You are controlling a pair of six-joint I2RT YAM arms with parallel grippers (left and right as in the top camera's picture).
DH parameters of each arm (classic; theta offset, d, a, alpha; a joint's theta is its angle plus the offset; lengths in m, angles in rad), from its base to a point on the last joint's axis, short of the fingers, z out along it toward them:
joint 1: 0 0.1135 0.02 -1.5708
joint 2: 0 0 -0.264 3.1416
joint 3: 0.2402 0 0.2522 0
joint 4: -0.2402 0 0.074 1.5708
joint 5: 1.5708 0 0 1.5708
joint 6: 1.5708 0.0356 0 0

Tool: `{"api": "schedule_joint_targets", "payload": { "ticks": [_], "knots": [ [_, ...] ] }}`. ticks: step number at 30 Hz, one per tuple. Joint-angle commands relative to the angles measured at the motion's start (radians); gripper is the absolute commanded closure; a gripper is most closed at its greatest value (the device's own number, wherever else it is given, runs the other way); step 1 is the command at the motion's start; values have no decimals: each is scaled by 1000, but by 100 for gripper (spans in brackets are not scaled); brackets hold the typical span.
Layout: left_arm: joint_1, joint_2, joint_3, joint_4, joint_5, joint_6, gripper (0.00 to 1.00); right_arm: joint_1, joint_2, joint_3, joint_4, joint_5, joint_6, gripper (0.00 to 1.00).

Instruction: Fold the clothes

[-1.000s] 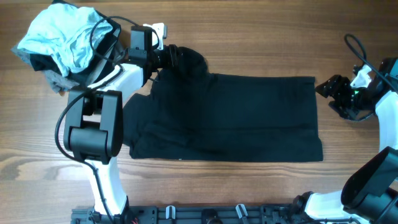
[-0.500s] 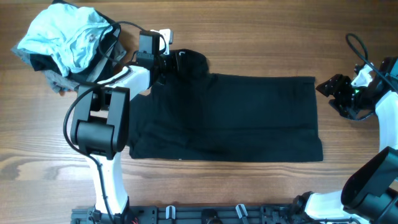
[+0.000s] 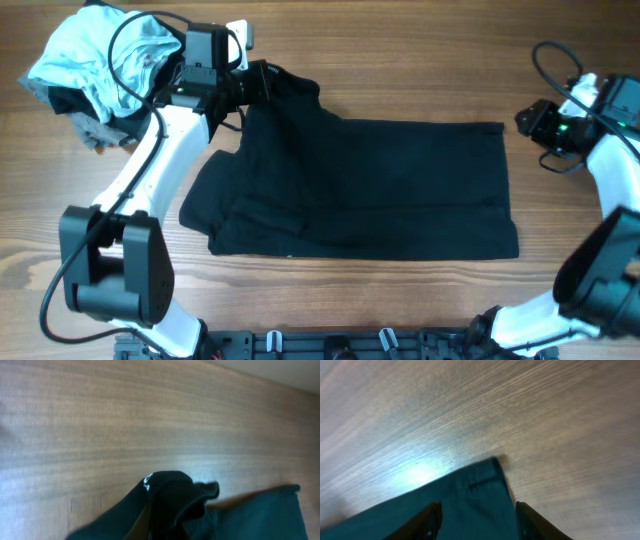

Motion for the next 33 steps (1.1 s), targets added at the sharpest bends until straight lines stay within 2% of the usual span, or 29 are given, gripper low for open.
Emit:
{"api": "schedule_joint_targets", "payload": {
  "ticks": [1, 6, 11, 13, 15, 16, 23, 25, 31, 33],
  "knots": [
    [4, -32, 14, -44, -14, -5, 96, 41, 117, 0, 58, 19, -23, 48],
    [3, -32, 14, -66, -14, -5, 96, 100, 227, 0, 99, 65, -23, 39],
    [3, -32, 14, -66, -14, -5, 96, 145, 263, 0, 132, 144, -20, 39],
    [3, -32, 14, -67, -14, -5, 96, 160, 264, 0, 146, 160, -18, 68],
    [3, -32, 14, -66, -14, -5, 96, 163, 264, 1, 142, 160, -13, 93],
    [3, -32, 14, -66, -14, -4, 96, 161, 263, 3, 131, 165, -14, 96],
    [3, -37, 14, -142, -17, 6, 96, 106, 169, 17, 8, 182, 2, 96],
    [4, -55, 14, -211, -18, 48, 96, 100, 109, 17, -51, 182, 2, 96],
    [22, -152, 14, -427, -51, 49, 96, 97, -73, 17, -163, 193, 6, 96],
    [23, -161, 14, -558, -95, 49, 96, 97, -133, 17, -226, 229, 35, 96]
  ]
}}
